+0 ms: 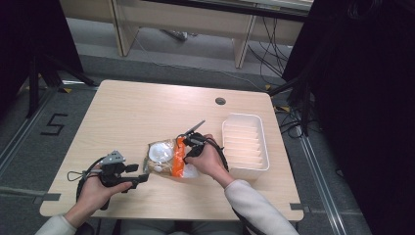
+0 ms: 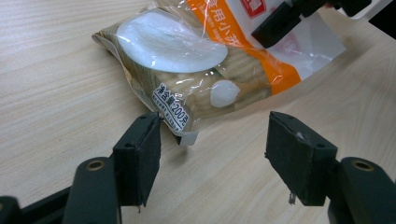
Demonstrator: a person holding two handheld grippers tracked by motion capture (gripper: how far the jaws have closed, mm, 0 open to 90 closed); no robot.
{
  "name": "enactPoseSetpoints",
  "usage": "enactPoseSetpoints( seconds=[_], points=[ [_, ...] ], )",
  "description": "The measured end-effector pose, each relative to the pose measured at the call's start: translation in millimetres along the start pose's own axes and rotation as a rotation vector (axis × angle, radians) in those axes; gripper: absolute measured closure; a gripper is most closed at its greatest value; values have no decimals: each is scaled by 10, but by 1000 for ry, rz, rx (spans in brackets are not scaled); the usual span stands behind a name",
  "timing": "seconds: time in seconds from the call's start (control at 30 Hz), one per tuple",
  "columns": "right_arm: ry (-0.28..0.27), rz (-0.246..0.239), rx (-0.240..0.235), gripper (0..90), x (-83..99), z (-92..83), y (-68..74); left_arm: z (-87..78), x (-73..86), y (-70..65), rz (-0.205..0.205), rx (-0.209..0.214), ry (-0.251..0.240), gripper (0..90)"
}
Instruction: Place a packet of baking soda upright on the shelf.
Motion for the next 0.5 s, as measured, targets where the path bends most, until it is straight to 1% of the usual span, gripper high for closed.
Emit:
enactPoseSetpoints(
  seconds=[0.07,0.1,0.13,0.17,0.2,0.23,0.27,0.33,0.43,0.47,0.5],
  points=[
    [-4,-11,3,900,-35,-56,4,-4,3,6,3,-2,3,351],
    [-9,-31,-2,900,-65,-114,-3,-4,3,7,3,-3,4,351],
    [-9,-31,-2,900,-65,-114,-3,-4,3,7,3,-3,4,351],
    [-3,-46,-31,900,-119,-202,-4,-4,1,5,-3,-1,0,351],
    [0,-53,-41,900,-142,-240,2,-5,-2,3,-8,0,-3,351],
    [6,-88,-40,900,-164,-278,-8,-9,-4,7,-5,-5,-7,352],
    [20,-112,-37,900,-179,-318,-6,-13,-6,13,-1,-7,-7,352],
    [36,-136,-21,900,-217,-401,3,-13,-6,20,-6,-6,-9,352],
    [62,-192,-12,900,-278,-542,27,-14,-7,23,-9,-7,-10,352],
    [79,-211,0,900,-293,-589,29,-13,-7,22,-9,-7,-11,352],
    [79,-211,0,900,-293,-589,29,-13,-7,22,-9,-7,-11,352]
  ],
)
Point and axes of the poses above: each handheld gripper's, and its own axes: z roughly forward along the jaws, x roughly out of its underside, y roughly to its left, the point moved 5 cm from there along z, roughly forward along the jaws, and after that the axes turned 3 degrees about -x, right-handed, at the moved point
